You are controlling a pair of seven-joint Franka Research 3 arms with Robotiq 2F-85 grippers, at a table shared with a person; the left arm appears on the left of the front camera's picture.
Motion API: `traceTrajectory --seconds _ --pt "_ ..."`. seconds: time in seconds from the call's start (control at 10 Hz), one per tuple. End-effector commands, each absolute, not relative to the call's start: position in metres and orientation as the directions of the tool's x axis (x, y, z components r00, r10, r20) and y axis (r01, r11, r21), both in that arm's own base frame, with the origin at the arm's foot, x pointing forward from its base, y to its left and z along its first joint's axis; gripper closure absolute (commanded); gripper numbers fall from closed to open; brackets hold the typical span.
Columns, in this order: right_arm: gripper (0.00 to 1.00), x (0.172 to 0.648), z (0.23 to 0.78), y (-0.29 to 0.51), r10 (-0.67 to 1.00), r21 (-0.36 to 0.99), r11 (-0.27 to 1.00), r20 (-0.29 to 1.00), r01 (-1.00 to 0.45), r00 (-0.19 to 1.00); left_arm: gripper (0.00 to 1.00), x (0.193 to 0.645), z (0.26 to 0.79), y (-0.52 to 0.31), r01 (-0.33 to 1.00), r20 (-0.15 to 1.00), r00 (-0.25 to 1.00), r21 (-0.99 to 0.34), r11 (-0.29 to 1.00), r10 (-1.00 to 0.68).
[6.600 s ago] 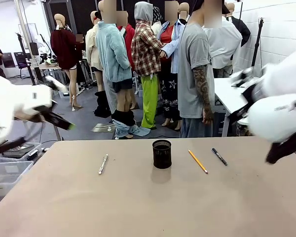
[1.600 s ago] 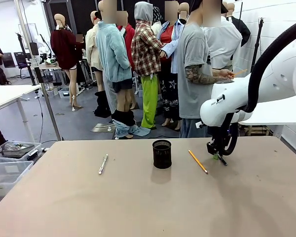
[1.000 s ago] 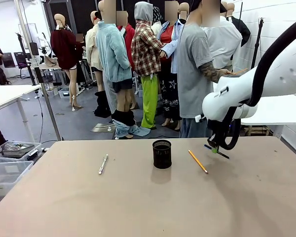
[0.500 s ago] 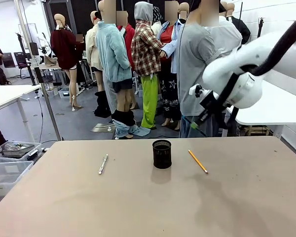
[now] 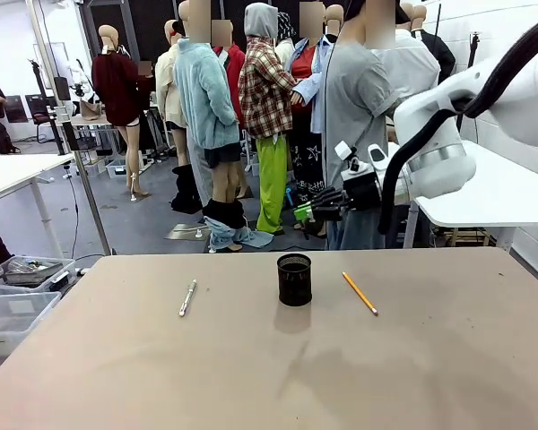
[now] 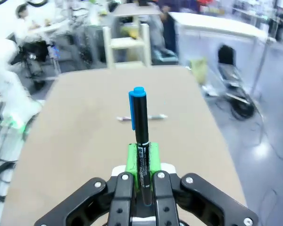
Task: Place the pens into the pen holder.
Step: Pick up a writing instrument from the table and place it into the Pen holder.
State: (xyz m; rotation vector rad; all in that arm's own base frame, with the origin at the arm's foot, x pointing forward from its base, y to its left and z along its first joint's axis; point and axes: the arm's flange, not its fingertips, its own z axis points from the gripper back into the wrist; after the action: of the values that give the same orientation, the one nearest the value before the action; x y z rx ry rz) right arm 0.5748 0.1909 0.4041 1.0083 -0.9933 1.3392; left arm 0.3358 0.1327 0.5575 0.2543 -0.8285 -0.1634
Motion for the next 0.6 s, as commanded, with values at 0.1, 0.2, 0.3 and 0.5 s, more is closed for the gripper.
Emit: traceTrajectory --seconds 0.1,0.2,0.3,0.5 --pt "1.00 0.592 0.383 0.208 0.247 0.074 -0.098 0.968 -0.992 0.048 0.00 0.337 0.557 0.135 0.042 0.706 0.660 0.305 0.952 -0.255" --pt "1.00 0.597 0.377 0.214 0.262 0.070 -0.090 0.964 -0.993 0.045 0.00 0.337 0.557 0.135 0.042 0.706 0.660 0.305 0.952 -0.255" --pt "1.00 0.606 0.373 0.221 0.279 0.092 -0.087 0.958 -0.992 0.065 0.00 0.337 0.557 0.135 0.042 0.706 0.660 0.305 0.952 -0.255" --pt "1.00 0.616 0.358 0.231 0.327 0.132 -0.064 0.939 -0.989 0.104 0.00 0.337 0.557 0.135 0.042 0.706 0.660 0.305 0.952 -0.255"
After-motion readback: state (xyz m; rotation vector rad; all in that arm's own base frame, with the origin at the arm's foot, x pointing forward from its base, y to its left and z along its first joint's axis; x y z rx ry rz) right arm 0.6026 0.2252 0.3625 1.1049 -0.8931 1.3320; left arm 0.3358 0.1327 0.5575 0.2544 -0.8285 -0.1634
